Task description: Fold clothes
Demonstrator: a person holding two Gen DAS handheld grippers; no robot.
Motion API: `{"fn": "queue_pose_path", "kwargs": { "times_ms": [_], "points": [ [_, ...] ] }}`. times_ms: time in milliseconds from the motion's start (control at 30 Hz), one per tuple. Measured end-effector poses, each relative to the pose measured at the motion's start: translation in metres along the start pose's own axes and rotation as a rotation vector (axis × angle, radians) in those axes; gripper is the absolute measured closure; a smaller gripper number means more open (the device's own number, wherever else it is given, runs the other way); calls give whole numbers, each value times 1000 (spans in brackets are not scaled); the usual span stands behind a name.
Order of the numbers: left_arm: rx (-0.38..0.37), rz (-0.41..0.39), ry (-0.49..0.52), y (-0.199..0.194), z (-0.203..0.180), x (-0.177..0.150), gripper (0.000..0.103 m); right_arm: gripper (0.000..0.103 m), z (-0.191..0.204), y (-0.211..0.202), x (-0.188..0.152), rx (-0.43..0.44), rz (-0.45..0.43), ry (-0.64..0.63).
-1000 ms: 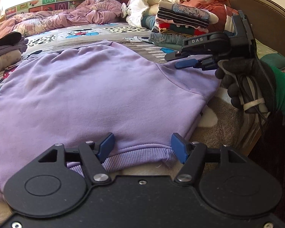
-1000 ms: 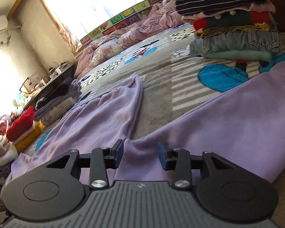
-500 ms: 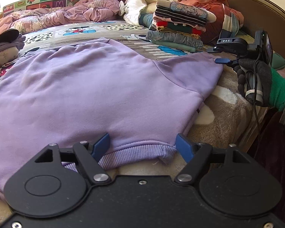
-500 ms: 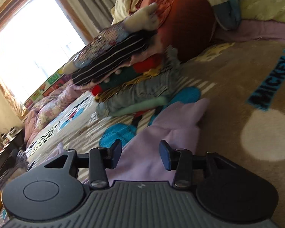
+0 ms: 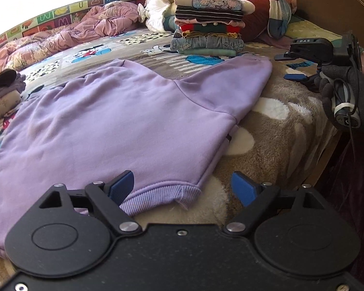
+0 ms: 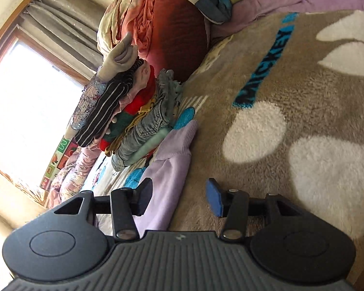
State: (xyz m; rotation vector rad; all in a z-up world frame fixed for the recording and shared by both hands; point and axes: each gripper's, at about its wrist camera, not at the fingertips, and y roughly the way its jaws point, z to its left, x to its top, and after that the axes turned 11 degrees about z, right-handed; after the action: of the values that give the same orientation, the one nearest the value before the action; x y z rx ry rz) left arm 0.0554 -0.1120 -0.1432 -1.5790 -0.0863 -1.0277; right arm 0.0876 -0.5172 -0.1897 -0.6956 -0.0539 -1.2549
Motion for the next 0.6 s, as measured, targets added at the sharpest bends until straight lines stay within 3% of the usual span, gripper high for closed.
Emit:
{"fn": "queue_pose_path", "kwargs": {
  "times_ms": [267, 600],
  "points": [
    [39, -18, 163, 4, -34, 33, 16, 51, -16, -11, -3, 128, 52, 148],
    [120, -70, 468, 38, -120, 84, 22, 42, -39, -29, 5, 223, 14, 255]
  ]
}}
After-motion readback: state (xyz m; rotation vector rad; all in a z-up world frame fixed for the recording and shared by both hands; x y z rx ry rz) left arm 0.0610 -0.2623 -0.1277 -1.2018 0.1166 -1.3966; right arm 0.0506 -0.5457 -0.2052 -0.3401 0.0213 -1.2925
